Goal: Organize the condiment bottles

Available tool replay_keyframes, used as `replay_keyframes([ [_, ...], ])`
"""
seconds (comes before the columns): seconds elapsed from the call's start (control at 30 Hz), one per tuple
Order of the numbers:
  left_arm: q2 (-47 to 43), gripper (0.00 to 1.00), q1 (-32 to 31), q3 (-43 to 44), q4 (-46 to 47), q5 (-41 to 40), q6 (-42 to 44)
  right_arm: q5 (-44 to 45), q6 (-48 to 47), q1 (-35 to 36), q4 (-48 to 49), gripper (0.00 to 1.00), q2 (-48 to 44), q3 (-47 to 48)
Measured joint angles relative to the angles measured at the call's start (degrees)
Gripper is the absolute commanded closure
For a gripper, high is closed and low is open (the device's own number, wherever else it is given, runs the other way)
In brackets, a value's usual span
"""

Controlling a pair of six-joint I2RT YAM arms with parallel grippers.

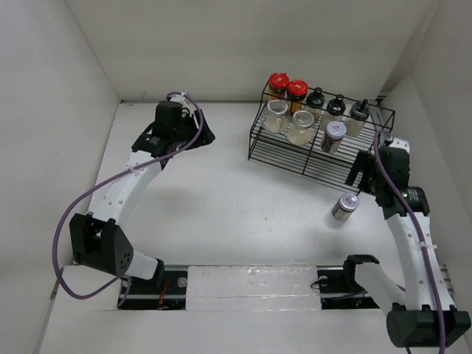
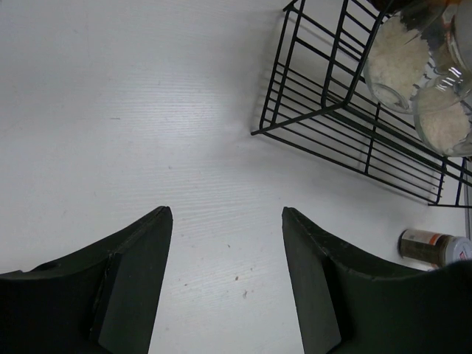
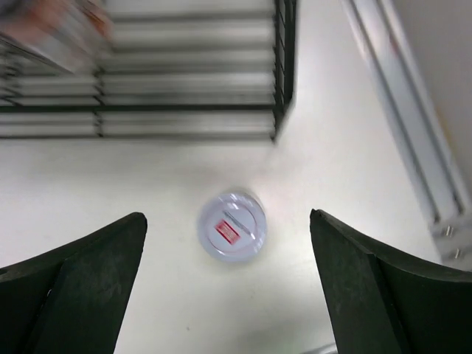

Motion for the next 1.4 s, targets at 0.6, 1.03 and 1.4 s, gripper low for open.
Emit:
replay_keyframes([
  [0.6,0.74,0.43,0.00,-2.69,0.96,3.41,-0.44,-7.19,6.49,-1.90,5.88,0.67,14.08,-15.58],
  [1.03,1.16,0.39,0.00,-2.99,1.40,3.76,-0.92,-1.90,7.06,5.07,-7.50,0.76,4.31,7.19],
  [1.4,7.43,0.31,0.00,-1.01,1.46,7.82,-0.92,-1.57,-0.48,-2.12,-1.03,0.77,20.87,25.40],
])
